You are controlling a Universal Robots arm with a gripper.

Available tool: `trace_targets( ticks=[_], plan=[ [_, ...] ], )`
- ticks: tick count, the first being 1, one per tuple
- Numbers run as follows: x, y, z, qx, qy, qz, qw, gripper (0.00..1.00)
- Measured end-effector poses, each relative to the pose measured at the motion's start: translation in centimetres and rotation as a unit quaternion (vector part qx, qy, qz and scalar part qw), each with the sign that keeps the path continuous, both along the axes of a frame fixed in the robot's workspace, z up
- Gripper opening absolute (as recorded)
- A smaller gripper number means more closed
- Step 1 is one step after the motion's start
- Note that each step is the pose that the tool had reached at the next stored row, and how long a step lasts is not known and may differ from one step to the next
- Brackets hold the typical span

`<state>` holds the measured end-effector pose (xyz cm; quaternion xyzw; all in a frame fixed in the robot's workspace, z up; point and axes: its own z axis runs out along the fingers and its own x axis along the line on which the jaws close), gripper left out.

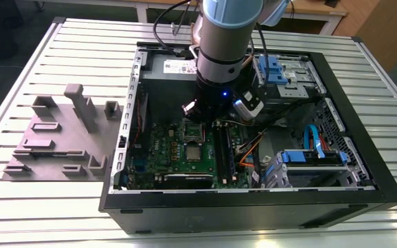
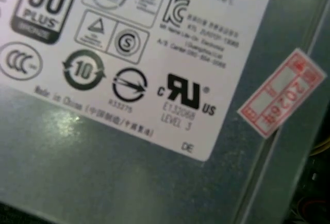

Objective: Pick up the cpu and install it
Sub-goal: 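Close the cpu cover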

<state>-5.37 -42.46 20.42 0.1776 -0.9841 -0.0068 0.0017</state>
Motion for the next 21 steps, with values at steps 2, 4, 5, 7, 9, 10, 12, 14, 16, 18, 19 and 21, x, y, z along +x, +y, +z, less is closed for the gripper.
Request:
trace_targets(
  ticks=[2,4,5,7,9,10,12,14,16,18,19,21],
  plan=[
    [-0.01,0.00,0.00,0.0000,0.0000,0.000,1.00000,0.10],
    [-0.01,0.00,0.01,0.0001,0.0000,0.000,1.00000,0.10],
    [-0.01,0.00,0.04,0.0000,0.0000,0.000,1.00000,0.10],
    [0.00,0.00,0.04,0.0001,0.0000,0.000,1.00000,0.10],
    [-0.01,0.00,0.05,0.0000,0.0000,0.000,1.00000,0.10],
    [-0.01,0.00,0.05,0.0000,0.0000,0.000,1.00000,0.10],
    [-0.01,0.00,0.06,0.0000,0.0000,0.000,1.00000,0.10],
    [0.00,0.00,0.07,-0.0001,0.0022,0.000,1.00000,0.10],
    [0.00,0.00,0.06,-0.0001,0.0044,0.000,0.99999,0.10],
    [0.02,0.00,0.06,0.0000,0.0066,0.000,0.99998,0.10],
    [0.02,0.00,0.06,0.0000,0.0077,0.000,0.99997,0.10],
    [0.00,0.00,0.06,-0.0001,0.0084,0.000,0.99996,0.10]
  ],
)
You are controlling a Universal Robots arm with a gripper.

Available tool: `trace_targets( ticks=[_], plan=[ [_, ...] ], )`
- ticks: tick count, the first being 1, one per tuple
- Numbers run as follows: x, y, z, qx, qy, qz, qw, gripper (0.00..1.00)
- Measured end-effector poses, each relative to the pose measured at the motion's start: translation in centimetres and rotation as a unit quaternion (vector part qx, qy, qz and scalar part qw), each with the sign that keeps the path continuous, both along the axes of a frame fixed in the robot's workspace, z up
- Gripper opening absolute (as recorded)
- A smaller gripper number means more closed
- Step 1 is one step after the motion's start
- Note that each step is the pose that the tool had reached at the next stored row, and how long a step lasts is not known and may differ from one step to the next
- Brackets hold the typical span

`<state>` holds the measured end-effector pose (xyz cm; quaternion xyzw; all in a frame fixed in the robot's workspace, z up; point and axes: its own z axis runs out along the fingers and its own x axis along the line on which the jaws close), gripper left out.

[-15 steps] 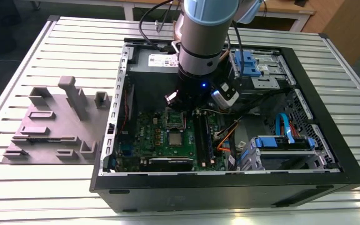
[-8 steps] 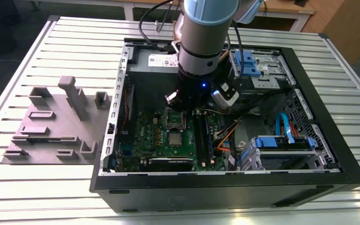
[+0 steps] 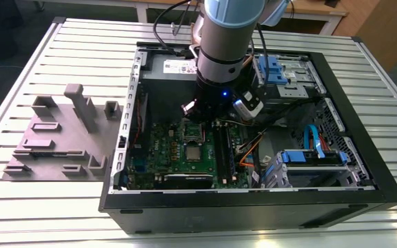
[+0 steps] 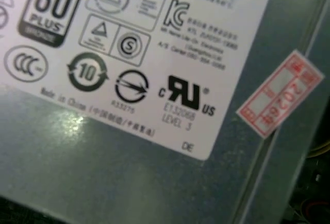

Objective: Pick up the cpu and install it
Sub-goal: 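Close the cpu cover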

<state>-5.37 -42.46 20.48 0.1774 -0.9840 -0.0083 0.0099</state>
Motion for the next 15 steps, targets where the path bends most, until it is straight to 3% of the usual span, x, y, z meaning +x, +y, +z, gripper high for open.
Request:
trace_targets(
  ticks=[9,15],
  plan=[
    [0.01,-0.01,0.22,0.0000,0.0023,0.000,1.00000,0.10],
    [0.06,-0.10,0.55,0.0004,0.0065,0.000,0.99998,0.10]
  ],
)
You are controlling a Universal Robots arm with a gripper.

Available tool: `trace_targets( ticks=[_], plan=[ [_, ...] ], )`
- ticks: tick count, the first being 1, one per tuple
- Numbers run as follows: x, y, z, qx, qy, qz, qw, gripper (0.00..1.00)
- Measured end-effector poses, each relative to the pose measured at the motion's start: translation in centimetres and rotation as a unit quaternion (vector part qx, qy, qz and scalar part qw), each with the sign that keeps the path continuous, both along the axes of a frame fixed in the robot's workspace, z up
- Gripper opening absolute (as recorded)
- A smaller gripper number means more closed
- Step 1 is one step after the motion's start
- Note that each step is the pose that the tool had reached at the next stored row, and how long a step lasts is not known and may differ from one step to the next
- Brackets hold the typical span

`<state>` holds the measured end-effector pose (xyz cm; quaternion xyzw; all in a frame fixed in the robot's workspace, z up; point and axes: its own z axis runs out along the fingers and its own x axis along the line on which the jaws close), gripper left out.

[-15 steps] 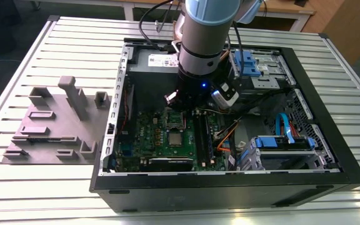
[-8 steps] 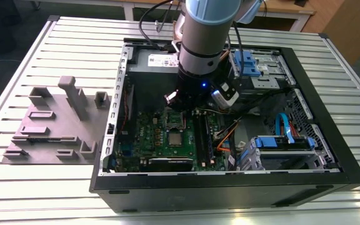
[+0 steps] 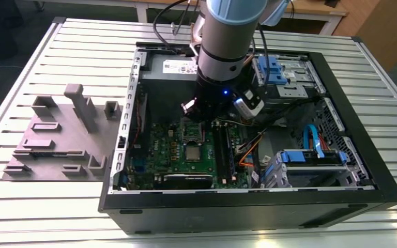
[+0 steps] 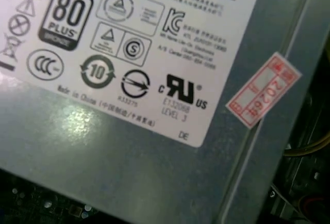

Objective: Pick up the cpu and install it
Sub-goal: 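Close the cpu cover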

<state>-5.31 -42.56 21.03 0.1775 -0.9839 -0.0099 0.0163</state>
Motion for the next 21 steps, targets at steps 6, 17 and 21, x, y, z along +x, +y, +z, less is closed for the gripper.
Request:
trace_targets(
  ticks=[6,17,21],
  plan=[
    [0.05,-0.07,0.07,0.0002,0.0029,0.000,1.00000,0.10],
    [0.24,-0.26,0.49,0.0003,0.0086,0.000,0.99996,0.10],
    [0.26,-0.27,0.50,0.0002,0.0090,0.000,0.99996,0.10]
  ],
)
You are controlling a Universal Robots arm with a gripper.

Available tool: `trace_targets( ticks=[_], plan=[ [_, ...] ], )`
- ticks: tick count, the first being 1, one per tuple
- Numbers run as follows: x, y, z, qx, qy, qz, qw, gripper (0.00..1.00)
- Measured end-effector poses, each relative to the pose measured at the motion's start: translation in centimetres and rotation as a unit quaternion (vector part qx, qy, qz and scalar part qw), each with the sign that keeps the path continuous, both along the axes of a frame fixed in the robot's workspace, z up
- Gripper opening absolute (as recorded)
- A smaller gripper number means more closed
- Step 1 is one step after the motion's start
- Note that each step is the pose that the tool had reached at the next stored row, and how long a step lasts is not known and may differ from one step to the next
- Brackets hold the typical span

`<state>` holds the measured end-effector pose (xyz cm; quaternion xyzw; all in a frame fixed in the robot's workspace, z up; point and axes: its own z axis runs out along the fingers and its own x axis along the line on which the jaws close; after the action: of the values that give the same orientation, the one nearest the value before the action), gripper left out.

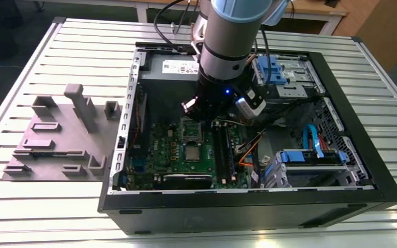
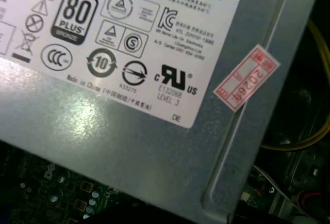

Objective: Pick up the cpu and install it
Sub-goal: 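Close the cpu cover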

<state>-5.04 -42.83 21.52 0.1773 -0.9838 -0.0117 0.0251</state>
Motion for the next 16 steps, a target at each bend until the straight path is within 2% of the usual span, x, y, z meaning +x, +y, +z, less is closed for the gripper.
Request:
trace_targets(
  ticks=[2,7,8,13,16],
  plan=[
    [0.07,-0.04,0.04,-0.0001,0.0015,0.000,1.00000,0.10],
    [0.34,-0.17,0.27,0.0001,0.0089,0.000,0.99996,0.10],
    [0.36,-0.17,0.27,0.0002,0.0095,0.000,0.99995,0.10],
    [0.37,-0.18,0.28,0.0000,0.0097,0.000,0.99995,0.10],
    [0.48,-0.19,0.28,0.0000,0.0098,0.007,0.99992,0.10]
  ],
)
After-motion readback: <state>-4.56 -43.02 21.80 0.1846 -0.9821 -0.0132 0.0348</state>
